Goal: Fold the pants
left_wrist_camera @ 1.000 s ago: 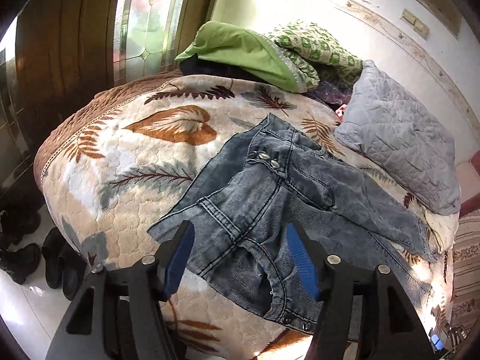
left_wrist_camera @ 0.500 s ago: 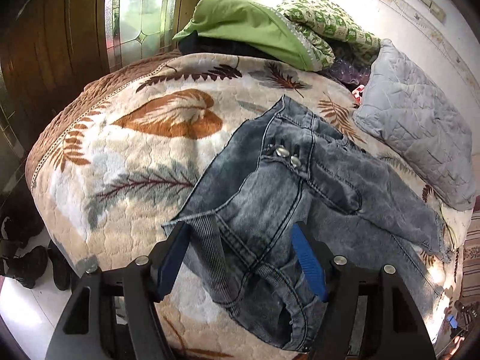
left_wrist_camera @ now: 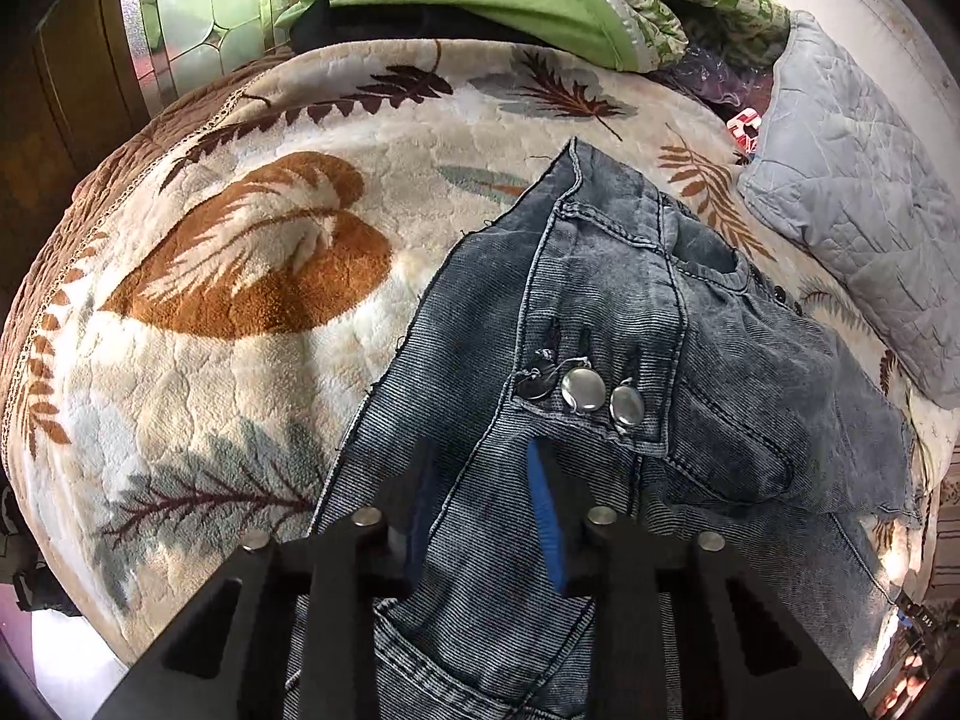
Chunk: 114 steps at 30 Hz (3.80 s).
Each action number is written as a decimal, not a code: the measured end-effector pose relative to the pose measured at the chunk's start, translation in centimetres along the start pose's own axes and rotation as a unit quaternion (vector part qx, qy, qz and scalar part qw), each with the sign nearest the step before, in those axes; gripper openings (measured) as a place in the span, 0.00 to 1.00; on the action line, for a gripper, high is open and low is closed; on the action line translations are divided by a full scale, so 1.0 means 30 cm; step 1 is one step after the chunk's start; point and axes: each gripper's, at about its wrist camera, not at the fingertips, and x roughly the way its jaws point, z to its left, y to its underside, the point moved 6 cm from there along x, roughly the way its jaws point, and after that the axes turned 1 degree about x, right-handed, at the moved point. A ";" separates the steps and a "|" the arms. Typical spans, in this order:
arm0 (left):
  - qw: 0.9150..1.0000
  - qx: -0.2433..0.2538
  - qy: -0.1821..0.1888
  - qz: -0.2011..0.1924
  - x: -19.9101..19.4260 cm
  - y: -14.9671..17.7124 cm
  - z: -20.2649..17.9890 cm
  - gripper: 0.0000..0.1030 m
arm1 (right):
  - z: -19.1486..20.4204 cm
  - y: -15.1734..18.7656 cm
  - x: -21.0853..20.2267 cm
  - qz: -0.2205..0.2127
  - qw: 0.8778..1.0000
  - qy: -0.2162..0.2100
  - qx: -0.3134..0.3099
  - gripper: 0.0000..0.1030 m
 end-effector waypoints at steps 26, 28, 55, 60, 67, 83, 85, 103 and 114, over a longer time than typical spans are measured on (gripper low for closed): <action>0.998 -0.013 0.058 -0.020 0.034 -0.143 -0.071 0.63 | 0.039 -0.287 -0.015 -0.052 0.989 -0.101 0.090 0.73; 0.998 -0.017 0.056 -0.013 0.055 -0.150 -0.073 0.63 | 0.052 -0.323 0.038 -0.040 0.990 -0.096 0.097 0.72; 0.998 0.020 0.020 -0.048 -0.043 -0.201 -0.071 0.66 | 0.019 -0.189 0.028 -0.038 0.995 0.086 -0.027 0.59; 0.993 0.069 0.040 -0.088 -0.137 -0.202 -0.178 0.66 | 0.119 -0.231 -0.147 -0.118 0.992 0.026 -0.042 0.60; 0.992 0.121 -0.024 0.015 0.097 -0.078 -0.198 0.73 | 0.216 -0.148 0.094 0.027 0.998 -0.004 -0.056 0.75; 0.996 0.039 0.078 0.011 0.200 -0.474 -0.203 0.66 | 0.211 -0.576 0.195 0.005 0.999 -0.044 -0.010 0.66; 0.995 0.028 0.093 0.018 0.223 -0.498 -0.209 0.54 | 0.218 -0.579 0.227 0.008 0.999 -0.049 -0.010 0.59; 0.995 0.005 0.091 0.036 0.323 -0.565 -0.225 0.02 | 0.215 -0.565 0.284 0.015 0.999 -0.006 -0.046 0.17; 0.984 -0.004 0.157 -0.079 -0.091 -0.512 -0.190 0.02 | 0.208 -0.565 -0.036 -0.074 0.996 -0.039 -0.025 0.16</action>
